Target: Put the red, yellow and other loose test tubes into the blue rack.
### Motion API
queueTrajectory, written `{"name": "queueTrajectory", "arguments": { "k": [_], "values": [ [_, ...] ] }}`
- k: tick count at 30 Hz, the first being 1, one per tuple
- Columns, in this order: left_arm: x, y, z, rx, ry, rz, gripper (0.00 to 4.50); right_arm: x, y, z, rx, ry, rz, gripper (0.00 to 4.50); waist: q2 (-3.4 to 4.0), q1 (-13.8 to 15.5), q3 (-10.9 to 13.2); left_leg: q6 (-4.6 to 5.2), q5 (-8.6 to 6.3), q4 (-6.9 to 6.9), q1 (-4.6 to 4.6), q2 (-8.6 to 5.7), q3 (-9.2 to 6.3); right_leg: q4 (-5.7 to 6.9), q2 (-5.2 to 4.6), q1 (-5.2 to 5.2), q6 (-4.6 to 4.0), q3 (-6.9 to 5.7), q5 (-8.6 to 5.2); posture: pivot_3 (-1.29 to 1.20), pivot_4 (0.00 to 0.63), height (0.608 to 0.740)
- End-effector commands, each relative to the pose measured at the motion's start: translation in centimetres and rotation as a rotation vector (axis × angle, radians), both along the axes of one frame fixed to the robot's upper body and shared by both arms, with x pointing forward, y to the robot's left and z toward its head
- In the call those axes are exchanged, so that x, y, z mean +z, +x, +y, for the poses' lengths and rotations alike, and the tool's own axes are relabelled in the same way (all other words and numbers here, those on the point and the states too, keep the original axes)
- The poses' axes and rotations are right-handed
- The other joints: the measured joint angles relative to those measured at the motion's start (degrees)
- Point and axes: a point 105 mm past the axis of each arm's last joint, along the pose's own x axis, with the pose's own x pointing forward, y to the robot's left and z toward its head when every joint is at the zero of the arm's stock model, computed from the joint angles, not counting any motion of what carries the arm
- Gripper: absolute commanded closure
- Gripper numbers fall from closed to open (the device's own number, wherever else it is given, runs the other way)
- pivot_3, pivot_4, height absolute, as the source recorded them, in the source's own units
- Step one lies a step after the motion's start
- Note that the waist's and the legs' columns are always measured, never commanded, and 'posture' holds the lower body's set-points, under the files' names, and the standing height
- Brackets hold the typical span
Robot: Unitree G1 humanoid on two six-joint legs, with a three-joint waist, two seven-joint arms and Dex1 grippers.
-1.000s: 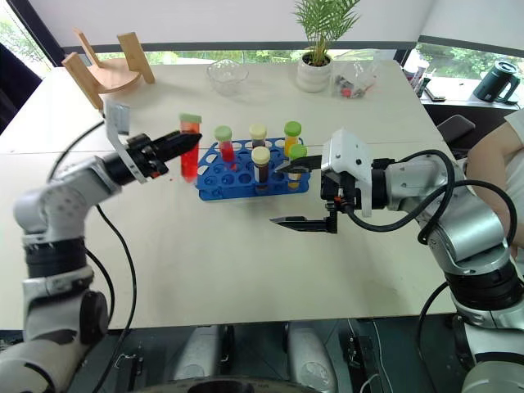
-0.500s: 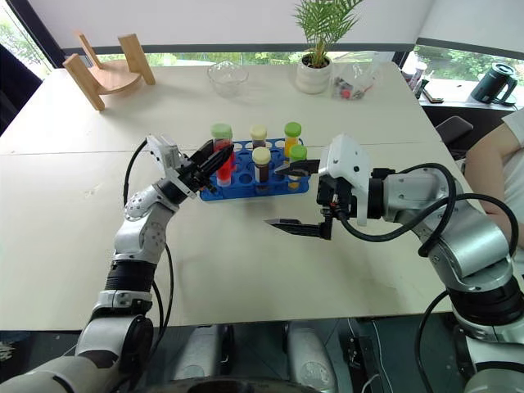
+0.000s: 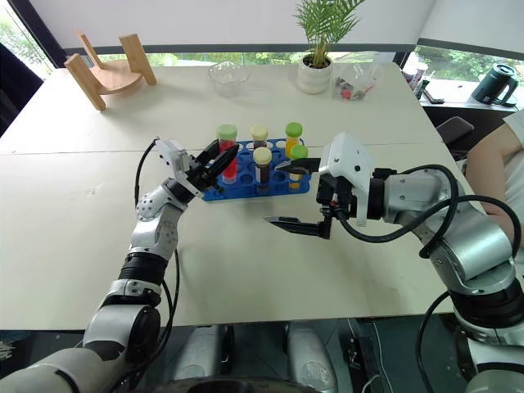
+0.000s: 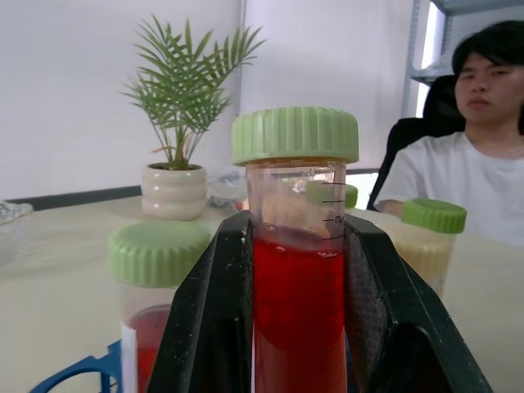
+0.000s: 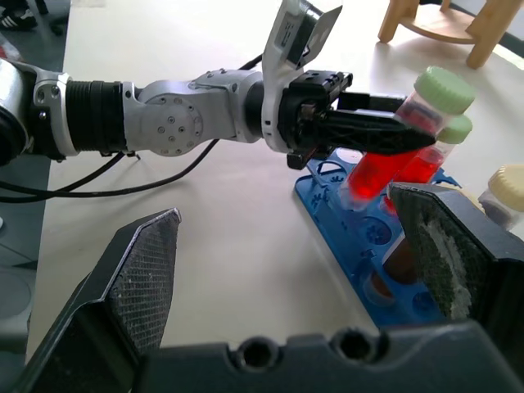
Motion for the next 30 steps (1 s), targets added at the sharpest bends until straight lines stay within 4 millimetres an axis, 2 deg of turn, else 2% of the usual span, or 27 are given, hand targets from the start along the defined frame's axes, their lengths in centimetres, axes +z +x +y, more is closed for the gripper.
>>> {"name": "queueTrajectory", "arguments": {
  "k": [1, 9, 16, 19, 21, 23, 24, 27, 30],
  "values": [
    [0.5, -0.2, -0.5, -0.022, 0.014, -0.036, 3.62, 1.0, -0.5, -0.1, 0.0, 0.009, -0.041, 0.0, 0.0, 0.0, 0.0, 0.0, 0.0, 0.0, 0.0, 0.0, 0.0, 0.0, 0.0, 0.0, 0.0, 0.0, 0.0, 0.0, 0.15, 0.74],
    [-0.2, -0.2, -0.4, 0.01, 0.038, -0.082, 3.62, 0.9, -0.6, -0.1, -0.008, 0.012, -0.042, 0.0, 0.0, 0.02, 0.0, 0.03, -0.02, 0.0, 0.0, 0.0, -0.01, -0.03, 0.0, 0.01, 0.0, -0.01, 0.0, 0.0, 0.15, 0.74],
    [-2.2, -0.1, -0.5, 0.04, 0.036, -0.042, 3.62, 0.9, -0.6, -0.1, -0.013, 0.015, -0.041, 0.0, 0.0, 0.03, 0.0, 0.03, -0.02, 0.0, 0.0, 0.0, 0.0, -0.03, 0.0, 0.02, 0.0, -0.01, 0.0, 0.0, 0.15, 0.74],
    [-2.6, -0.1, -0.5, 0.029, 0.046, -0.021, 2.21, 0.9, -0.6, -0.1, -0.016, 0.015, -0.038, 0.0, 0.0, 0.01, 0.0, 0.03, -0.02, 0.0, 0.0, 0.0, -0.01, -0.04, 0.0, 0.03, 0.0, -0.01, 0.0, 0.0, 0.15, 0.74],
    [-2.3, -0.3, 0.0, 0.038, 0.063, -0.051, 1.11, 0.9, -0.6, -0.1, -0.018, 0.014, -0.037, 0.0, 0.0, -0.01, 0.0, 0.03, -0.02, 0.0, 0.0, 0.0, -0.01, -0.05, 0.0, 0.03, 0.0, -0.01, 0.0, 0.0, 0.15, 0.74],
    [-1.8, -0.6, 0.8, 0.041, 0.119, -0.073, 0.3, 0.8, -0.5, -0.2, -0.023, 0.013, -0.033, 0.0, 0.0, -0.15, 0.0, 0.04, -0.03, 0.0, 0.0, 0.0, -0.01, -0.05, 0.0, 0.03, 0.0, -0.01, -0.01, 0.0, 0.15, 0.74],
    [-1.4, -0.8, 1.3, 0.031, 0.152, -0.073, 0.1, 0.7, -0.5, -0.3, -0.028, 0.012, -0.03, 0.0, 0.0, -0.36, 0.0, 0.05, -0.03, -0.01, 0.0, 0.01, -0.02, -0.05, 0.02, 0.02, 0.0, -0.01, -0.01, 0.0, 0.15, 0.74],
    [0.0, -2.0, 2.7, -0.021, 0.217, -0.063, 0.1, 0.4, -0.3, -0.7, -0.044, 0.008, -0.02, 0.0, 0.01, -0.48, 0.0, 0.09, -0.05, -0.08, 0.03, 0.06, -0.04, -0.01, 0.06, -0.01, -0.01, -0.01, -0.01, 0.0, 0.15, 0.74],
    [2.3, -4.5, 5.4, -0.101, 0.292, 0.049, 0.1, 0.1, 0.2, -1.7, -0.084, 0.002, -0.001, 0.0, -0.02, -0.55, 0.03, 0.09, -0.06, -0.1, 0.0, 0.09, -0.04, -0.02, 0.05, -0.03, -0.02, -0.03, -0.02, 0.0, 0.15, 0.74]
  ]
}}
